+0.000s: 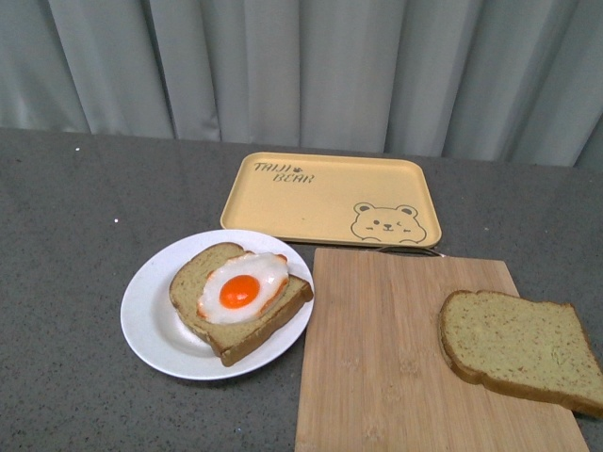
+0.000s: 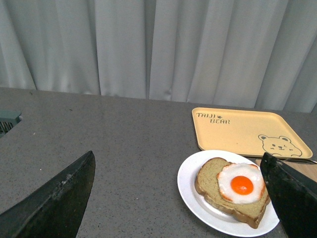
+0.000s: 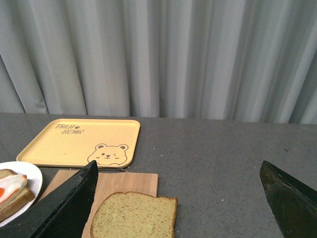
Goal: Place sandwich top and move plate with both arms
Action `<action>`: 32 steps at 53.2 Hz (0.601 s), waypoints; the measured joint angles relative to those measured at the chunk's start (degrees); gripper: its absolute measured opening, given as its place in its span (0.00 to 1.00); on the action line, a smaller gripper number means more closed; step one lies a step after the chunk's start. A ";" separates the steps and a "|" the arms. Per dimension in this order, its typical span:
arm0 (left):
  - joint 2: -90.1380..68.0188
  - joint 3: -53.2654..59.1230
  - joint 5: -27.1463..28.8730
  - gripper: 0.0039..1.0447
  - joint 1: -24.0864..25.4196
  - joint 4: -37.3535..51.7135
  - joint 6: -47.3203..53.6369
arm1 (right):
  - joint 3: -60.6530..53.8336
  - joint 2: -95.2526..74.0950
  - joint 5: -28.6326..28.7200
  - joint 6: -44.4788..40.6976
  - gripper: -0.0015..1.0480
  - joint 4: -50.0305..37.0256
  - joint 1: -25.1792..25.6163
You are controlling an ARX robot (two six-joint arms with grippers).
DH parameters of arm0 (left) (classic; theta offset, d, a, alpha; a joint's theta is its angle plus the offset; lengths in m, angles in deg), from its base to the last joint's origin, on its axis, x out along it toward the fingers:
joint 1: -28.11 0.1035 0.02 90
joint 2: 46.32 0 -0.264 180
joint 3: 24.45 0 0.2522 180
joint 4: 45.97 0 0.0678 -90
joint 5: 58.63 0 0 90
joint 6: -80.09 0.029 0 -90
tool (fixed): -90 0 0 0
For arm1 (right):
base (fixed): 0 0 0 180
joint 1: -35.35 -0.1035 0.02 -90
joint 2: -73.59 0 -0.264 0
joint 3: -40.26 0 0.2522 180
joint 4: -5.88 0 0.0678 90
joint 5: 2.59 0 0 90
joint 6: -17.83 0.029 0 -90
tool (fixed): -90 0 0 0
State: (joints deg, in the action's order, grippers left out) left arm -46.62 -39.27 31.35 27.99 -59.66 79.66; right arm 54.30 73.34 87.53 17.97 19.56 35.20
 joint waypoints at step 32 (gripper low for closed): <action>0.00 0.00 0.00 0.94 0.00 0.00 0.00 | 0.00 0.00 0.00 0.00 0.91 0.00 0.00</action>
State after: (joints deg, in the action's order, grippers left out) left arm -46.62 -39.27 31.35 27.99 -59.66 79.66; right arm 54.30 73.34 87.53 17.97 19.56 35.20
